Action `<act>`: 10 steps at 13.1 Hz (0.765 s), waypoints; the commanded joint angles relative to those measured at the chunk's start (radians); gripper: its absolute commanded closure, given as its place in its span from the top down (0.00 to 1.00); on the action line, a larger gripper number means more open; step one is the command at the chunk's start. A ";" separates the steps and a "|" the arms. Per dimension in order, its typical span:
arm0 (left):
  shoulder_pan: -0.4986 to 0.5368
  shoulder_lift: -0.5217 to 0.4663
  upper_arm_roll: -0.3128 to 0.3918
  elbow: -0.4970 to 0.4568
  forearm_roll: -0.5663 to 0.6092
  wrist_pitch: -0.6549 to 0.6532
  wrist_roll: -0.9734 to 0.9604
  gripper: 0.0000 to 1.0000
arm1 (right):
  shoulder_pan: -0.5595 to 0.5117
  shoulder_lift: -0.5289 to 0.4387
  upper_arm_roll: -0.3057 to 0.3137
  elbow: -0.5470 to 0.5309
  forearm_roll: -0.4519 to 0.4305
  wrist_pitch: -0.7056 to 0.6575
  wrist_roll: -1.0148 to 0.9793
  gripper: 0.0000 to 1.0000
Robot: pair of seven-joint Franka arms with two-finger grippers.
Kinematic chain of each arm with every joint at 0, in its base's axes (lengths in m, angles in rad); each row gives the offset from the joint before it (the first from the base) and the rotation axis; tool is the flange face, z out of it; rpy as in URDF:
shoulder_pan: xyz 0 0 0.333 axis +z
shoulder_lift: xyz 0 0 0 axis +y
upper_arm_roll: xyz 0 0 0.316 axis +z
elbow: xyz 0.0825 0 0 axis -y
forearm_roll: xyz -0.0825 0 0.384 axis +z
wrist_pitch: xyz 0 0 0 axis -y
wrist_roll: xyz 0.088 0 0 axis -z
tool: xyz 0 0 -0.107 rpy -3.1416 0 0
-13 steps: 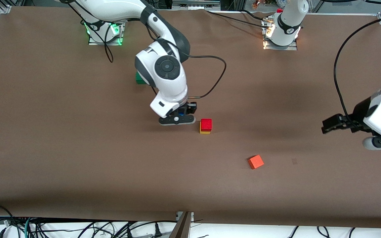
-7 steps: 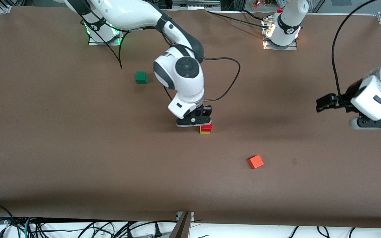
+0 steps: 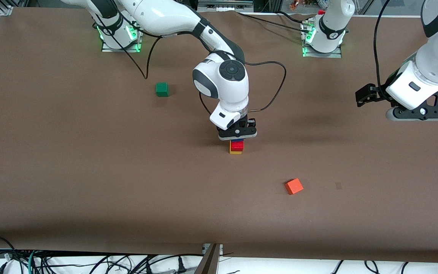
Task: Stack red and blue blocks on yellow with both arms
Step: 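Carry the blue cube with the right gripper over the red cube, then lower the blue cube onto the red cube with the right gripper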
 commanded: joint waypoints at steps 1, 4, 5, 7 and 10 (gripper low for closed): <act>0.002 -0.011 0.021 -0.031 -0.038 0.023 0.014 1.00 | 0.010 0.034 -0.010 0.041 -0.016 0.016 0.017 0.33; 0.002 -0.010 0.021 -0.028 -0.041 0.024 0.015 1.00 | 0.027 0.047 -0.024 0.041 -0.018 0.024 0.017 0.33; 0.004 -0.010 0.021 -0.028 -0.043 0.026 0.015 1.00 | 0.027 0.051 -0.025 0.041 -0.018 0.025 0.017 0.33; 0.004 -0.008 0.021 -0.026 -0.043 0.028 0.014 1.00 | 0.027 0.054 -0.025 0.041 -0.018 0.037 0.017 0.37; 0.020 0.013 0.022 0.007 -0.043 0.026 0.021 1.00 | 0.027 0.054 -0.025 0.040 -0.018 0.042 0.021 0.43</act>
